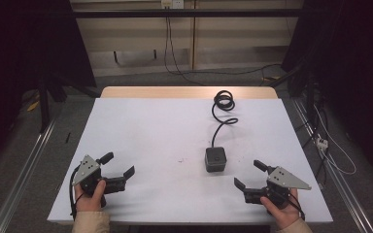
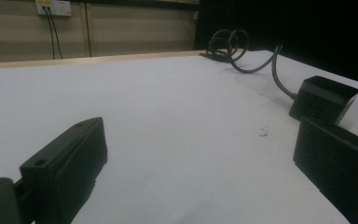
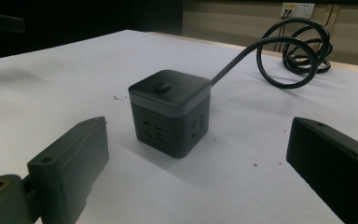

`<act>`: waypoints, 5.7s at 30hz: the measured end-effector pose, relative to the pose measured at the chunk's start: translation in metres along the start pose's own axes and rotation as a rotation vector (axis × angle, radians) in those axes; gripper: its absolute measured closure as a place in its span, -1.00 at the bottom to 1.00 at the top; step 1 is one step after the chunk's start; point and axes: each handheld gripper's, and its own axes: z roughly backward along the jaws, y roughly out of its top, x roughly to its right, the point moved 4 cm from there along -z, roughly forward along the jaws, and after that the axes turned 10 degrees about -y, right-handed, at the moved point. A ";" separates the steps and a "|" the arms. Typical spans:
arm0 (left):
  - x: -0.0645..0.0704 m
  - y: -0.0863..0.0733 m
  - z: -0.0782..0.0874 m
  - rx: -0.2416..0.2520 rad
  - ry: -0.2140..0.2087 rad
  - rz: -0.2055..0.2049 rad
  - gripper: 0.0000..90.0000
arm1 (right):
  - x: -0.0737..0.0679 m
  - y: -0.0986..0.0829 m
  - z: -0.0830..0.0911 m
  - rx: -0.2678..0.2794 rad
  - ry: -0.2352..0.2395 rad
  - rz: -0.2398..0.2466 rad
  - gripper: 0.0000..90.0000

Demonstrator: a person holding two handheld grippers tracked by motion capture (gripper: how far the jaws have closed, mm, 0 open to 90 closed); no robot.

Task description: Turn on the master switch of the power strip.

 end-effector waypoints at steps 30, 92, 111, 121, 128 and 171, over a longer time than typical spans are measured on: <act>0.001 0.000 0.004 0.007 0.002 -0.006 -0.95 | -0.001 0.010 -0.009 -0.003 0.015 -0.033 -0.66; 0.001 0.001 0.003 -0.003 -0.012 -0.020 -0.95 | -0.013 0.031 -0.045 -0.106 0.146 -0.060 0.81; 0.001 0.001 0.002 -0.009 -0.015 -0.029 -0.95 | -0.012 0.035 -0.054 -0.119 0.149 -0.057 0.95; 0.002 0.000 0.002 -0.011 -0.016 -0.029 -0.95 | -0.012 0.037 -0.059 -0.126 0.146 -0.054 0.99; 0.002 0.000 0.002 -0.011 -0.016 -0.028 -0.95 | -0.013 0.037 -0.061 -0.131 0.148 -0.047 1.00; 0.002 0.000 0.002 -0.011 -0.026 -0.028 -0.94 | -0.023 0.038 -0.076 -0.156 0.162 -0.009 1.00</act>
